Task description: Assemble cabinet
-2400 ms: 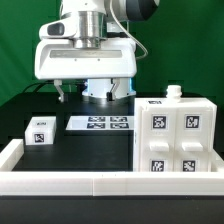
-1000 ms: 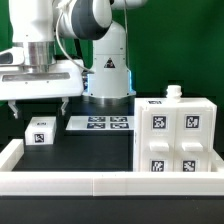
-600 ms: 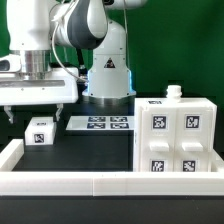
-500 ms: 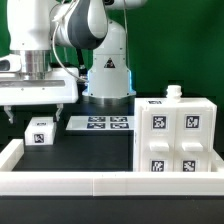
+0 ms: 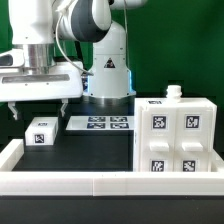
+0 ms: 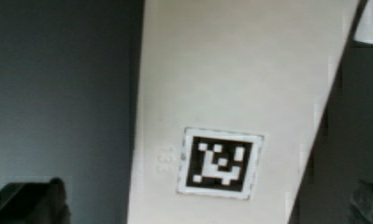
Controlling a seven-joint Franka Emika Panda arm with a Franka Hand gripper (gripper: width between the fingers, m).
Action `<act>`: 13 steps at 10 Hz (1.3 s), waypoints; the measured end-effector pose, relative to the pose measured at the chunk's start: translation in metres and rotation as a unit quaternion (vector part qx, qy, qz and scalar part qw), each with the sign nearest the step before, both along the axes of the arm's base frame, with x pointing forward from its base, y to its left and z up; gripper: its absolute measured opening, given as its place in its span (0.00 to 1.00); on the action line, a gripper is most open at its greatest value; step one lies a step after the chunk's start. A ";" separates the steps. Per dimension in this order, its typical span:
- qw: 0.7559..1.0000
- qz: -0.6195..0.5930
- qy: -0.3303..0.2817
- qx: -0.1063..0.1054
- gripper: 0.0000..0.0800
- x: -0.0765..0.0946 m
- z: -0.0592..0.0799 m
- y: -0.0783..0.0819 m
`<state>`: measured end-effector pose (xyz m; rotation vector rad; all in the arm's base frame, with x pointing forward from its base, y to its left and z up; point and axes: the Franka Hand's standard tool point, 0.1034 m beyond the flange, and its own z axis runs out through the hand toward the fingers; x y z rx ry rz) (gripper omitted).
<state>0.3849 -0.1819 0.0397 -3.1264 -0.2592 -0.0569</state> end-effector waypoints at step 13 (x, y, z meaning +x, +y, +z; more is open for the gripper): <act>1.000 -0.001 0.012 -0.014 0.70 -0.015 -0.032 0.002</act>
Offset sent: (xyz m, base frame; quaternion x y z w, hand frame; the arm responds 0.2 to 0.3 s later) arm -0.0029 0.0149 -0.0203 0.0010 0.0198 0.0191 0.9996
